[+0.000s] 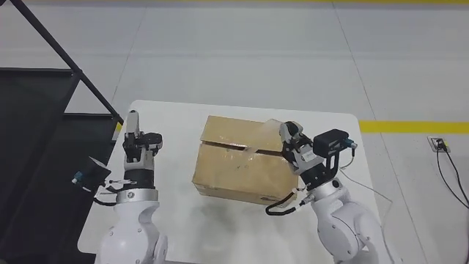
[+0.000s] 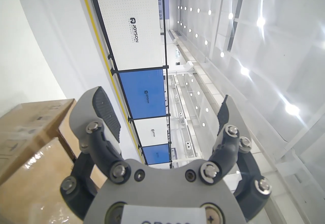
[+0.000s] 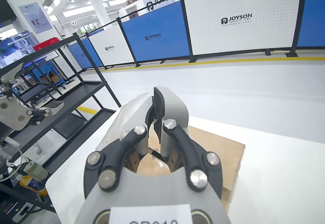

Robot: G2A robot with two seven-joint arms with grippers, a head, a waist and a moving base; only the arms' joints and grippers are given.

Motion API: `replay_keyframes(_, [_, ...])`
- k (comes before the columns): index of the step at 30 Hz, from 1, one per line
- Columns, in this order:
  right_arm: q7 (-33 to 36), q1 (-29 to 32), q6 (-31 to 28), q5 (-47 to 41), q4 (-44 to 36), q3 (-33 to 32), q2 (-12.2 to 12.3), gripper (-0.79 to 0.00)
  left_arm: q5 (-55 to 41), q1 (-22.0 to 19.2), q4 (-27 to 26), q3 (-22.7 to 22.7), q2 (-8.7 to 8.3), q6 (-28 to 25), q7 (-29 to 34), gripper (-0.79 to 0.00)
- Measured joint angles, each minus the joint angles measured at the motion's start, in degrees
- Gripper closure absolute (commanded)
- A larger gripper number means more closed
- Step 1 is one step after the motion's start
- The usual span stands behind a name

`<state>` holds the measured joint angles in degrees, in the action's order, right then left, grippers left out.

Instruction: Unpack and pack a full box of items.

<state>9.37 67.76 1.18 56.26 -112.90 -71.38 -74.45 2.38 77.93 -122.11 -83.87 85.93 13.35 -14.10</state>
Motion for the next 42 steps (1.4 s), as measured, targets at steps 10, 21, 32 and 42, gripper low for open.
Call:
replay_keyframes(10, [3.18,-3.68,7.84,-4.23,-3.89,1.29,-1.07,0.000,0.42,6.47,2.02,-8.43,-1.32,-7.37,10.71,-0.785])
replay_keyframes(21, [-5.07,-7.56,3.72,-8.14,-1.93,4.10,-2.31,0.000,-7.87,10.33,3.06,-6.36,-1.39,-4.96,16.48,-0.785])
replay_keyframes(32, [-10.52,-9.61,-0.11,-10.18,0.51,6.80,-3.41,0.000,-8.37,6.38,4.09,0.50,-1.23,-0.70,17.32,-0.785])
replay_keyframes(42, [-11.81,-8.72,-1.10,-10.62,0.01,6.58,-3.88,0.000,-9.62,3.97,5.49,4.87,-1.10,1.21,18.05,-0.656])
